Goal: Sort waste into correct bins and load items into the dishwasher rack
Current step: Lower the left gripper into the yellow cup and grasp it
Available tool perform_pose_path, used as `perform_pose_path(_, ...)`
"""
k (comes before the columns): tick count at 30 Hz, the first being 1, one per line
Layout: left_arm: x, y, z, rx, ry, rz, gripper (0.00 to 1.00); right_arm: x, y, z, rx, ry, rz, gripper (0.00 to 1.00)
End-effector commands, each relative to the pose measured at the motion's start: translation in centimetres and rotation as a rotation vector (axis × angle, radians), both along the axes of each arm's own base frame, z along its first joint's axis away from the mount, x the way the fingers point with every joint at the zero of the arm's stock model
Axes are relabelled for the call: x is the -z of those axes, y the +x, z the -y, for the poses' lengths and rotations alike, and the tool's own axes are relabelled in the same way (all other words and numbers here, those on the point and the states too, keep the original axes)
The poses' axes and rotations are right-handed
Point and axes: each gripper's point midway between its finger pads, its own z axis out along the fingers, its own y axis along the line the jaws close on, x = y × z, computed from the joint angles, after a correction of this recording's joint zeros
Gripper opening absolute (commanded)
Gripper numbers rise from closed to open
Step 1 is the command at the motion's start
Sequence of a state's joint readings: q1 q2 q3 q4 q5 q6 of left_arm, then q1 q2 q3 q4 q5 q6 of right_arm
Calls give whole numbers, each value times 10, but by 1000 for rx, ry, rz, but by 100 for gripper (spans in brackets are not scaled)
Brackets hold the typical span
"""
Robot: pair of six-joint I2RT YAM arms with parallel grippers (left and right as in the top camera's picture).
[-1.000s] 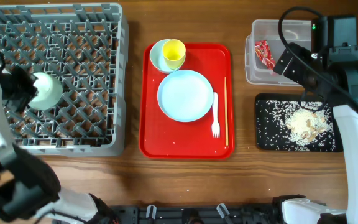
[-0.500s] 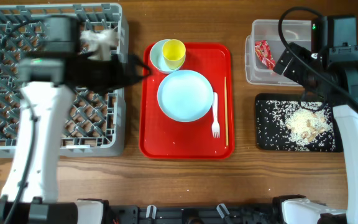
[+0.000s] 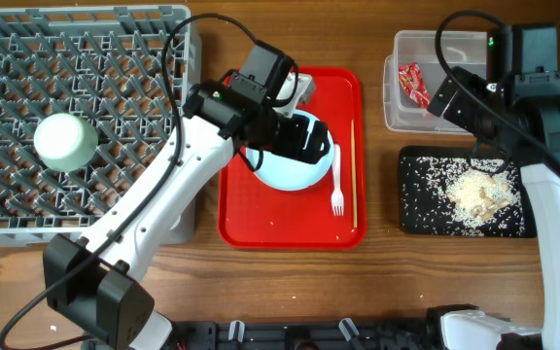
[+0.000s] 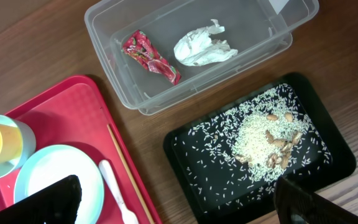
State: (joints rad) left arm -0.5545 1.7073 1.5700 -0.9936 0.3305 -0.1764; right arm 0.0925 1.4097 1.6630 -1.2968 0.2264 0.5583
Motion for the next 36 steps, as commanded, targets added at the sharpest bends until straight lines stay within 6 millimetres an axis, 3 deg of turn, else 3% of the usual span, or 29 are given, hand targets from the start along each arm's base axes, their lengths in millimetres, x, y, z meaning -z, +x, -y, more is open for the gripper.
perform_pose_path(1,2,4,-4,-5,24,22,100,-1,2,4,6,-21,0,100)
perform_pose_path(6,-6,17,-5,-60,4,46,100,-1,2,4,5,-22,0,100)
perform_pose_path(11,-45,33,-21,-85,25,96,99,-1,2,4,5,-22,0,100)
perform_pose_path(12,-54,41,-32,-100,81,127,100,-1,2,4,6,-22,0,100)
perform_pose_path(13,-61,62,-51,-155,187,188,99,-1,2,4,5,-22,0,100)
perform_pose_path(15,-69,96,-63,-240,258,318,100,-1,2,4,6,-21,0,100)
perform_pose_path(16,-78,120,-60,-282,242,411,100,-1,2,4,5,-21,0,100)
perform_pose_path(21,-102,147,-36,-285,109,530,100,-1,2,4,5,-22,0,100)
perform_pose_path(23,-90,157,-24,-188,126,562,100,-1,2,4,5,-22,0,100)
perform_pose_path(25,-62,166,-19,-112,186,554,100,-1,2,4,5,-22,0,100)
perform_pose_path(27,-17,171,-18,-15,277,505,99,-1,2,4,5,-22,0,100)
perform_pose_path(30,24,176,-19,6,331,441,90,-1,2,4,6,-21,0,100)
perform_pose_path(36,79,175,-18,39,381,342,78,-1,2,4,6,-22,0,100)
